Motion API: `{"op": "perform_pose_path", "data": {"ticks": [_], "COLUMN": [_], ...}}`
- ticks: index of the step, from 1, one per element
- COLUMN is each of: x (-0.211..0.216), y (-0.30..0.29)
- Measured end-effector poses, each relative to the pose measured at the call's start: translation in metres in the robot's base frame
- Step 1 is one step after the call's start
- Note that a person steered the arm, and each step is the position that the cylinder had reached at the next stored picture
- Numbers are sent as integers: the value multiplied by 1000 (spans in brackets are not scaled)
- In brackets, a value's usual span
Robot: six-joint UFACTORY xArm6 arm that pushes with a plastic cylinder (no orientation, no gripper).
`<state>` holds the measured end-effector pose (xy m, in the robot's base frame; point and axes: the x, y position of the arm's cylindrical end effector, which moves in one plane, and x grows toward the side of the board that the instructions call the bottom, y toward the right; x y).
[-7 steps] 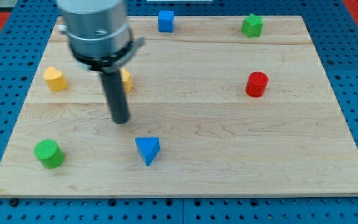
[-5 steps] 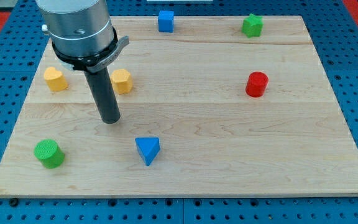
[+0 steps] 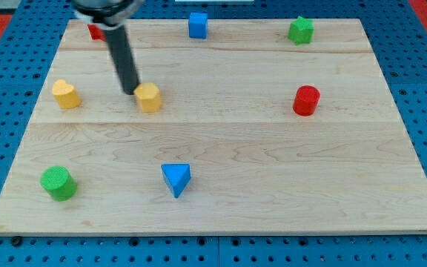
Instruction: Move yellow hexagon vertical to the red circle
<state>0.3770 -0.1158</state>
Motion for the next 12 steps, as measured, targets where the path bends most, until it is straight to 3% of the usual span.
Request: {"op": "perform_pose_path", "data": {"ticks": [2,4,7,9,10,12], "x": [48,75,96,161,165,216], "y": [72,38,160,172,195,212]}}
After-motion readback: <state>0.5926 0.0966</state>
